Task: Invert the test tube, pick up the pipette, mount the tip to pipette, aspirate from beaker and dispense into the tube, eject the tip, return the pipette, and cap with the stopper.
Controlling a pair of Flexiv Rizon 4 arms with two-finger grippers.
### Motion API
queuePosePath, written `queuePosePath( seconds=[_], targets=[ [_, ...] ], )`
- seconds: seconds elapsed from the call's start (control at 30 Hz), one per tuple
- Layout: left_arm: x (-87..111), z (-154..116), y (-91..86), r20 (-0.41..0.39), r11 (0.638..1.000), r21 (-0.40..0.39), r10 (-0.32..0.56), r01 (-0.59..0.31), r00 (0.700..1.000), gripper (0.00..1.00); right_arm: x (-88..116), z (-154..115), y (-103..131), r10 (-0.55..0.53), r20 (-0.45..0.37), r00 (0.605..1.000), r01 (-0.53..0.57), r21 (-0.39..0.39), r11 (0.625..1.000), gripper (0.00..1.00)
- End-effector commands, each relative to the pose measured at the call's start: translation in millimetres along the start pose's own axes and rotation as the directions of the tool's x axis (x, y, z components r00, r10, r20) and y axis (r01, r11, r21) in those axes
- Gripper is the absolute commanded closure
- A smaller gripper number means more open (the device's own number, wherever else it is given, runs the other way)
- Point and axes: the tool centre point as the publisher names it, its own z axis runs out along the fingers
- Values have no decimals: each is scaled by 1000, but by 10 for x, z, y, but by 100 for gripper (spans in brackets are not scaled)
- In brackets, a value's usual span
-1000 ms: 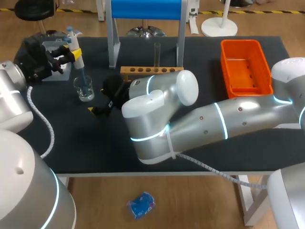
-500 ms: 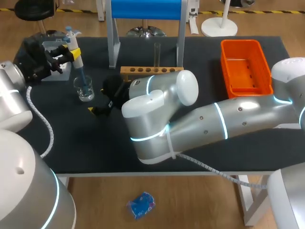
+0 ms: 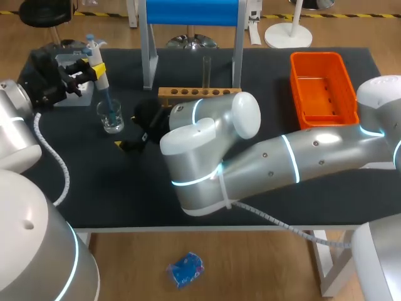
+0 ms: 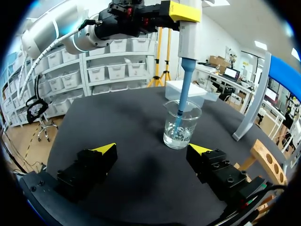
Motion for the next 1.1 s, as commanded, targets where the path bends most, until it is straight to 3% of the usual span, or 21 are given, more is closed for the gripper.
queuePosePath(
  seconds=[0.03,0.43,0.77,1.1],
  targets=[
    [1,1,7,1,1000,3,1,-1,1000,100,-6,-210,49,-11,-18,1000,11,-6,1000,0],
    [1,1,7,1,1000,3,1,-1,1000,100,41,-708,272,-67,-69,995,65,-37,997,0],
    [1,1,7,1,1000,3,1,-1,1000,100,44,-1091,475,-88,-190,978,77,-64,995,0],
    [1,1,7,1,1000,3,1,-1,1000,100,40,-1524,727,-122,-215,969,107,-77,991,0]
  ],
)
